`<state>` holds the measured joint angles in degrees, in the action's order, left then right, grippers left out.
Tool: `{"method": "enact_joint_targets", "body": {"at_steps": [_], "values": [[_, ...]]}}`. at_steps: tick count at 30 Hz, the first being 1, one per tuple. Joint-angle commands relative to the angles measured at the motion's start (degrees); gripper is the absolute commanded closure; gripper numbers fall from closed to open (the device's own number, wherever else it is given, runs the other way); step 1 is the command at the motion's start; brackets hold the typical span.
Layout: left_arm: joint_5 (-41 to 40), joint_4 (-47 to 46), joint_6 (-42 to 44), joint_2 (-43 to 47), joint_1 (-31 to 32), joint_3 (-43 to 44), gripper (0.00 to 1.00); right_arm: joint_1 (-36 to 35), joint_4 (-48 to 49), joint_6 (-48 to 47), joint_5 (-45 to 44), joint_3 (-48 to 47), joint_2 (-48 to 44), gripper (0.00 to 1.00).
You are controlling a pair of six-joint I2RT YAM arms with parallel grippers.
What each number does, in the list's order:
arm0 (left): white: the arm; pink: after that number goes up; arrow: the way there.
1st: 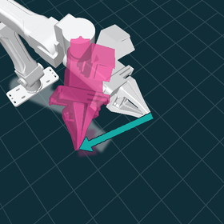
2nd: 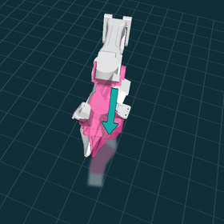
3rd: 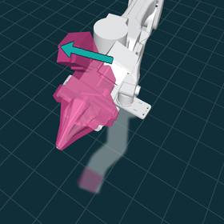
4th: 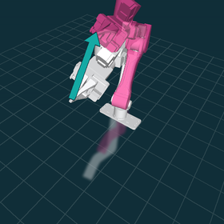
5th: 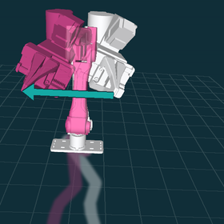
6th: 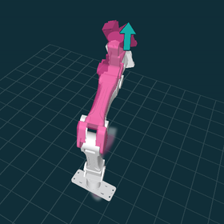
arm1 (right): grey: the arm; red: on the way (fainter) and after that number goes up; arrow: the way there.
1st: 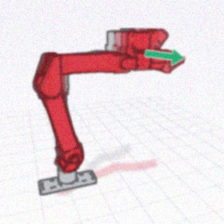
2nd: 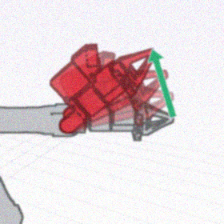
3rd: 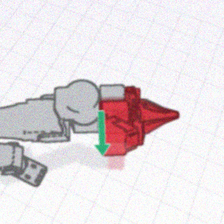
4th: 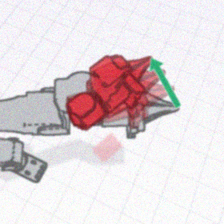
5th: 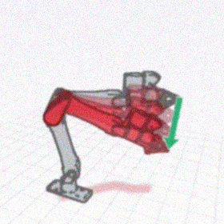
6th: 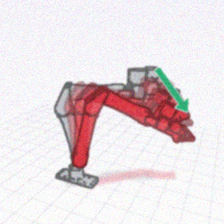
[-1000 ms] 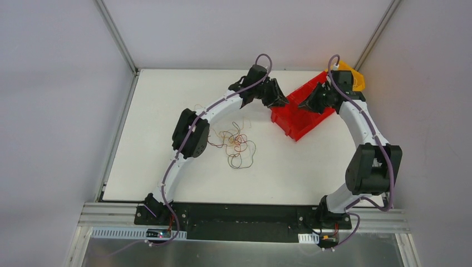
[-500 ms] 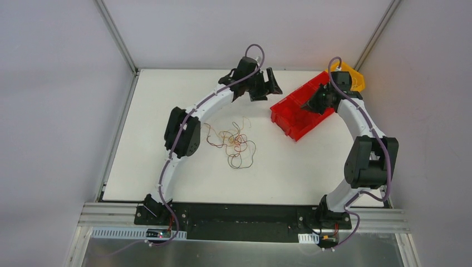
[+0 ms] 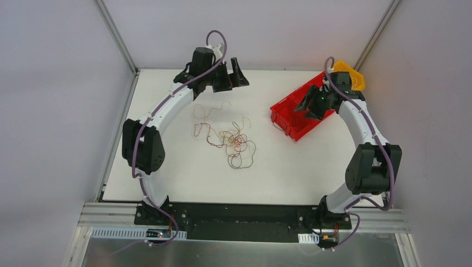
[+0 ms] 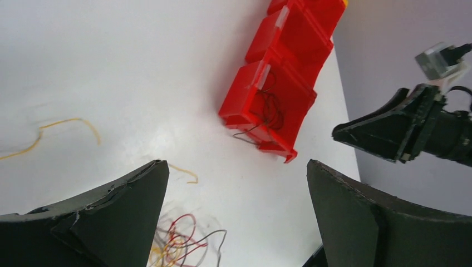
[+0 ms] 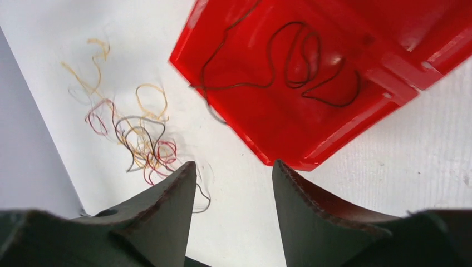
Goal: Untangle the cables
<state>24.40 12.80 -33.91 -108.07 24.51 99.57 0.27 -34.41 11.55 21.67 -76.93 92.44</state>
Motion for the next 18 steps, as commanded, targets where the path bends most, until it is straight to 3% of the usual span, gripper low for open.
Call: {"method": "enact_joint_targets", "body": {"at_steps": [1,9,13,18], "values": [[2.1,-0.5,7.6,7.6,-1.3,-6.5,0.01,-7.7,0.1,-12.5,-0.9,-0.1,-4.4,0.46],[1.6,-0.4,7.6,12.9,-3.3,-11.3,0.01,-18.0,2.1,-23.8,-16.0,-2.8,1.5,0.51],[1.5,-0.4,7.5,13.9,-3.6,-12.2,0.01,-19.9,1.6,-23.9,-15.3,-5.9,4.6,0.59],[1.6,-0.4,8.1,15.2,-4.3,-13.9,0.01,-23.2,5.6,-23.6,-16.4,-2.0,4.0,0.59]]}}
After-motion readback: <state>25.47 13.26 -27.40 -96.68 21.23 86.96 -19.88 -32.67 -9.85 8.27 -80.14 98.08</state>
